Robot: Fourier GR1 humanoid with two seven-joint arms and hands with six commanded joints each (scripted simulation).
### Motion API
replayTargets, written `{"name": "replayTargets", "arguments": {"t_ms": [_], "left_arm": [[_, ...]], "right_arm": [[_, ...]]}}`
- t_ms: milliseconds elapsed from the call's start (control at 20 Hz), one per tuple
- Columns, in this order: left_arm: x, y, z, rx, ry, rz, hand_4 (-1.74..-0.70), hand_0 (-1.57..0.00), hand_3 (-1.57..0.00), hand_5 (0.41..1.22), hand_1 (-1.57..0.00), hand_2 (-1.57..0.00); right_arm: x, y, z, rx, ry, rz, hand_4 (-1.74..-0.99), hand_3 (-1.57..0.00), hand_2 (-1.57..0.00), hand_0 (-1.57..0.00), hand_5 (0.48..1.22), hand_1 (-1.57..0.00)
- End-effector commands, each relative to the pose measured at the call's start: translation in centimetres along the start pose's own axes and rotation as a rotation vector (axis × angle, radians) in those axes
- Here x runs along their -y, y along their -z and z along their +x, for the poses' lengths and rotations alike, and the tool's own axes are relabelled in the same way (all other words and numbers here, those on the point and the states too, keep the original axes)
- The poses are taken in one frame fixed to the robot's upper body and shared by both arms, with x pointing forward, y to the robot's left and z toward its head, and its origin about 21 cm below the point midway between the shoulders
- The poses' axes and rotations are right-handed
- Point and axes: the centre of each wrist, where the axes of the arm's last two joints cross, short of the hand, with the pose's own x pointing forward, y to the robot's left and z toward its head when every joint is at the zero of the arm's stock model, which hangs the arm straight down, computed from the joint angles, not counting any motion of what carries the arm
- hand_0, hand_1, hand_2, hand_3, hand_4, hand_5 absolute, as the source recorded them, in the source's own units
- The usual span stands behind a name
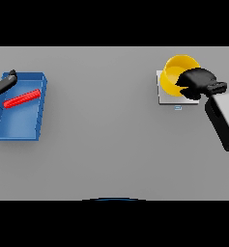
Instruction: Pick up the red beaker and tilt it to pour out 1 green nut into yellow bowl. Pick up the yellow bowl and place it on the metallic measuring scale.
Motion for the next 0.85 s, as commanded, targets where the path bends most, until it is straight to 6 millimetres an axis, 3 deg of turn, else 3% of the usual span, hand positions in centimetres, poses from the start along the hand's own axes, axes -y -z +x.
{"name": "replayTargets", "arguments": {"t_ms": [0,100,200,300,400,550,800], "left_arm": [[0.27,-0.10,-0.06,0.006,-0.001,-0.002,-0.84,0.00,0.00,0.775,0.00,0.00],[-0.03,-0.02,-0.03,0.003,-0.008,-0.004,-0.84,0.00,0.00,0.774,0.00,0.00],[-0.05,-0.15,-0.22,0.005,-0.007,-0.005,-0.83,0.00,0.00,0.768,0.00,0.00],[-0.31,-0.22,0.15,0.017,-0.021,-0.004,-0.84,0.00,0.00,0.764,0.00,0.00],[-0.38,-0.13,0.02,0.003,-0.014,-0.003,-0.83,0.00,0.00,0.754,0.00,0.00],[-0.26,-0.17,0.02,0.003,-0.017,-0.008,-0.83,0.00,0.00,0.752,0.00,0.00],[-0.15,-0.21,0.04,0.015,-0.010,0.000,-0.83,0.00,0.00,0.760,0.00,0.00]], "right_arm": [[-0.01,-0.03,0.05,-0.004,0.000,0.004,-1.682,-1.11,-1.34,-1.56,1.221,-1.43],[0.00,-0.04,-0.02,-0.014,0.025,0.006,-1.592,-0.82,-1.01,-1.33,1.074,-1.12],[0.31,-0.21,-0.13,-0.013,0.063,0.026,-1.535,-0.58,-0.71,-0.95,0.965,-0.81],[0.43,-0.18,-0.31,-0.025,0.080,0.035,-1.496,-0.39,-0.47,-0.61,0.890,-0.56],[0.49,-0.14,-0.48,-0.028,0.079,0.039,-1.476,-0.26,-0.30,-0.39,0.847,-0.38],[0.27,0.17,-0.08,-0.023,0.049,0.059,-1.435,-0.13,-0.15,-0.20,0.817,-0.19],[0.54,-0.10,-0.19,-0.043,0.047,0.084,-1.390,-0.04,-0.05,-0.06,0.779,-0.06]]}}
